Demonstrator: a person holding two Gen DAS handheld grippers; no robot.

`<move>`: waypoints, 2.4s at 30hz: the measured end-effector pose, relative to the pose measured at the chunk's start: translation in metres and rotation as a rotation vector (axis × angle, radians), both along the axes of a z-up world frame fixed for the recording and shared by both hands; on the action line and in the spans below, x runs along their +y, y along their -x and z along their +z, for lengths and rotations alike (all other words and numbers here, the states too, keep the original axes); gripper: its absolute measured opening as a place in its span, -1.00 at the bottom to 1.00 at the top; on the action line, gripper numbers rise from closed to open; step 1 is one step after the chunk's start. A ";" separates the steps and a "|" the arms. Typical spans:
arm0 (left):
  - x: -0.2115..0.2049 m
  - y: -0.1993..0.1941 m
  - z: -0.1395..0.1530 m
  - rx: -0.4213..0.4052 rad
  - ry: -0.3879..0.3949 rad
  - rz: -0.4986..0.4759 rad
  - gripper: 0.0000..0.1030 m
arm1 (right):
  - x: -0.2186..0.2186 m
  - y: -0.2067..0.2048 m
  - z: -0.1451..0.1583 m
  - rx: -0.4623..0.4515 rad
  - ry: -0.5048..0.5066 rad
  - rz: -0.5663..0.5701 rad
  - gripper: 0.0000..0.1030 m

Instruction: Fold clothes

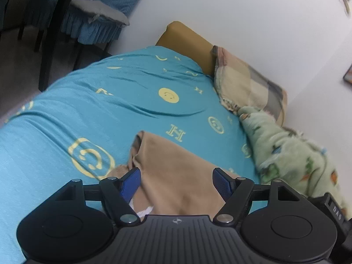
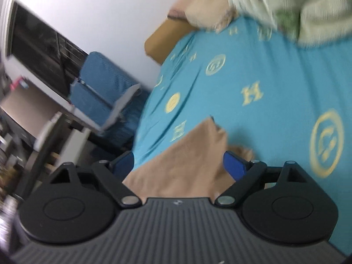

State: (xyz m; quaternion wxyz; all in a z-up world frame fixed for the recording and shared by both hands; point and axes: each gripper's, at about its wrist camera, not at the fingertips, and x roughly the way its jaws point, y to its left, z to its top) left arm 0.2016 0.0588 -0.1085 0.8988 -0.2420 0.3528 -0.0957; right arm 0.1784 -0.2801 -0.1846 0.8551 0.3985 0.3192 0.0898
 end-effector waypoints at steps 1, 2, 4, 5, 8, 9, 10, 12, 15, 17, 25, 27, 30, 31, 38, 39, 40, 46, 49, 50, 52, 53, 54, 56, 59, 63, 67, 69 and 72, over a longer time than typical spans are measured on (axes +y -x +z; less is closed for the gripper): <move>-0.002 0.000 -0.003 0.011 -0.020 -0.003 0.42 | 0.002 0.000 -0.001 0.006 0.029 0.000 0.57; -0.005 -0.001 -0.008 0.029 -0.040 -0.002 0.40 | 0.004 0.000 -0.002 0.011 0.057 0.000 0.26; -0.009 -0.004 -0.020 0.078 -0.086 0.004 0.35 | 0.008 0.000 -0.004 0.022 0.115 -0.001 0.13; -0.010 -0.006 -0.026 0.102 -0.109 0.008 0.30 | 0.010 0.000 -0.005 0.028 0.143 -0.001 -0.03; -0.009 -0.006 -0.041 0.143 -0.109 0.027 0.04 | 0.015 0.000 -0.008 0.044 0.229 -0.001 -0.40; -0.007 -0.005 -0.042 0.142 -0.103 0.034 -0.16 | 0.017 0.000 -0.009 0.050 0.258 -0.001 -0.48; -0.006 -0.004 -0.041 0.136 -0.100 0.040 -0.38 | 0.019 0.000 -0.010 0.055 0.287 -0.001 -0.68; -0.005 0.003 -0.034 0.104 -0.107 0.040 -0.66 | 0.023 0.000 -0.012 0.066 0.344 -0.002 -0.86; -0.007 0.019 -0.019 0.075 -0.111 0.042 -0.71 | 0.021 0.012 -0.002 0.045 0.382 -0.021 -0.90; -0.012 0.029 -0.011 0.052 -0.131 0.035 -0.71 | 0.019 0.018 -0.001 0.058 0.391 -0.027 -0.91; -0.012 0.030 -0.021 0.113 -0.140 0.035 -0.61 | 0.021 0.027 -0.003 0.103 0.425 -0.064 -0.89; -0.013 0.032 -0.016 0.092 -0.144 0.033 -0.55 | 0.023 0.027 0.001 0.091 0.446 -0.091 -0.85; -0.021 0.037 -0.004 0.022 -0.181 0.011 -0.12 | 0.028 0.028 0.014 0.014 0.488 -0.088 -0.75; -0.024 0.039 0.001 -0.007 -0.189 0.000 0.10 | 0.030 0.028 0.018 -0.015 0.499 -0.080 -0.59; -0.047 0.023 0.006 -0.124 -0.312 -0.048 0.37 | 0.045 0.000 0.016 -0.135 0.517 0.018 -0.09; -0.047 0.018 0.000 -0.105 -0.325 -0.055 0.37 | 0.047 -0.006 0.011 -0.120 0.520 0.044 -0.40; -0.048 0.014 -0.006 -0.085 -0.338 -0.062 0.37 | 0.049 -0.013 0.006 -0.104 0.520 0.071 -0.46; -0.049 -0.001 -0.034 0.000 -0.400 -0.090 0.35 | 0.067 -0.026 -0.027 -0.036 0.589 0.179 -0.51; -0.048 0.005 -0.031 0.000 -0.402 -0.096 0.35 | 0.067 -0.021 -0.022 -0.021 0.579 0.181 -0.49; -0.048 0.009 -0.028 -0.001 -0.397 -0.100 0.36 | 0.067 -0.018 -0.020 -0.017 0.571 0.179 -0.48; -0.049 0.020 -0.020 -0.015 -0.395 -0.103 0.36 | 0.065 -0.010 -0.012 0.005 0.568 0.173 -0.46; -0.049 0.028 -0.015 -0.028 -0.394 -0.097 0.38 | 0.064 -0.001 -0.005 0.014 0.566 0.167 -0.44; -0.048 0.038 -0.010 -0.038 -0.383 -0.093 0.39 | 0.062 0.009 0.002 0.010 0.554 0.165 -0.43; -0.049 0.055 -0.002 -0.050 -0.381 -0.102 0.44 | 0.061 0.029 0.014 -0.013 0.529 0.178 -0.43; -0.052 0.078 0.008 -0.053 -0.395 -0.124 0.46 | 0.064 0.056 0.027 -0.039 0.542 0.185 -0.43; -0.055 0.085 -0.006 0.078 -0.430 -0.128 0.46 | 0.070 0.068 0.017 0.017 0.576 0.194 -0.44; -0.045 0.089 -0.010 0.131 -0.381 -0.102 0.46 | 0.073 0.068 -0.002 0.063 0.573 0.210 -0.45; -0.038 0.096 -0.004 0.130 -0.356 -0.075 0.46 | 0.072 0.070 -0.003 0.054 0.568 0.209 -0.46; -0.025 0.110 0.006 0.136 -0.262 -0.049 0.47 | 0.070 0.072 -0.003 0.055 0.555 0.201 -0.49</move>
